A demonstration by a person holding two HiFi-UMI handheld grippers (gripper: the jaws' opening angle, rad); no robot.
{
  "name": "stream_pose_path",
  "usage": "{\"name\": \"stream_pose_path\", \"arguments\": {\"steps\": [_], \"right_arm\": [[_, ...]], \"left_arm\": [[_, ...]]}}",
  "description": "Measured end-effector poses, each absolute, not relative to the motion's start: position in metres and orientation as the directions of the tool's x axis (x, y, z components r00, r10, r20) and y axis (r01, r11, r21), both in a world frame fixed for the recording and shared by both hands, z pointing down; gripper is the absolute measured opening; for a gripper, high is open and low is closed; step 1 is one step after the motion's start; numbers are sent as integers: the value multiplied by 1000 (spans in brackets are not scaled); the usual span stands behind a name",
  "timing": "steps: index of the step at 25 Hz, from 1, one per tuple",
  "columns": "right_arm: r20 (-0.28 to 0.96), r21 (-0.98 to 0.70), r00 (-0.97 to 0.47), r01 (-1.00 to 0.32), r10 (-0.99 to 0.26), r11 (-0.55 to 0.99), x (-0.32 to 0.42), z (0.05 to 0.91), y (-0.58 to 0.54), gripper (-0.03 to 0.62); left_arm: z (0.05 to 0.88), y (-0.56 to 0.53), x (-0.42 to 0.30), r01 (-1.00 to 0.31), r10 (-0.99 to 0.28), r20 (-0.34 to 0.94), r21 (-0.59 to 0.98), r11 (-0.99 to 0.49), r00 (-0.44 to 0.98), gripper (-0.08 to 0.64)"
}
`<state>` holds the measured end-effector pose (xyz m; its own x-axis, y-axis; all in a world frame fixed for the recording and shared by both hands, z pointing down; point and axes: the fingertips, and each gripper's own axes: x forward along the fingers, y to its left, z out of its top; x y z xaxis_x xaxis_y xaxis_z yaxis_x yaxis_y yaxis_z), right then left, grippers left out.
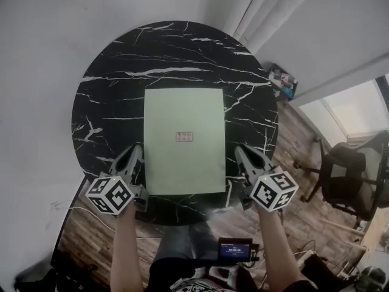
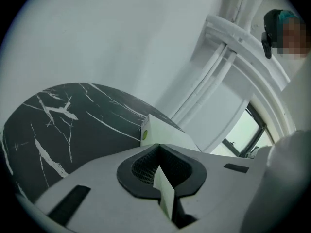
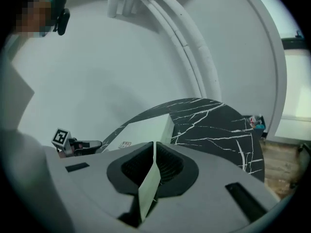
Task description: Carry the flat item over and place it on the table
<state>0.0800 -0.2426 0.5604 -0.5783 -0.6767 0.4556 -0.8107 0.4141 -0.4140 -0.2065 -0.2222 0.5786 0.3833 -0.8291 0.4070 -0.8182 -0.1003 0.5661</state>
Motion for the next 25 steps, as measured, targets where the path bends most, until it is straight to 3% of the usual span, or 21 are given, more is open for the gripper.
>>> {"name": "stream_pose_path", "arguments": {"steps": [13, 18, 25], "right_arm": [[402, -335, -610, -792, -682, 511, 71, 513, -217, 25], [378, -348, -626, -779, -682, 522, 70, 499, -211, 25], [318, -358, -638, -766, -702, 534, 66, 473, -206, 25]], "left_arm": [[529, -195, -178, -864, -863, 344, 469, -184, 370, 11], [495, -190, -190, -842, -904, 247, 506, -189, 350, 11], [448, -184, -190, -895, -928, 191, 382, -231, 321, 11]]}}
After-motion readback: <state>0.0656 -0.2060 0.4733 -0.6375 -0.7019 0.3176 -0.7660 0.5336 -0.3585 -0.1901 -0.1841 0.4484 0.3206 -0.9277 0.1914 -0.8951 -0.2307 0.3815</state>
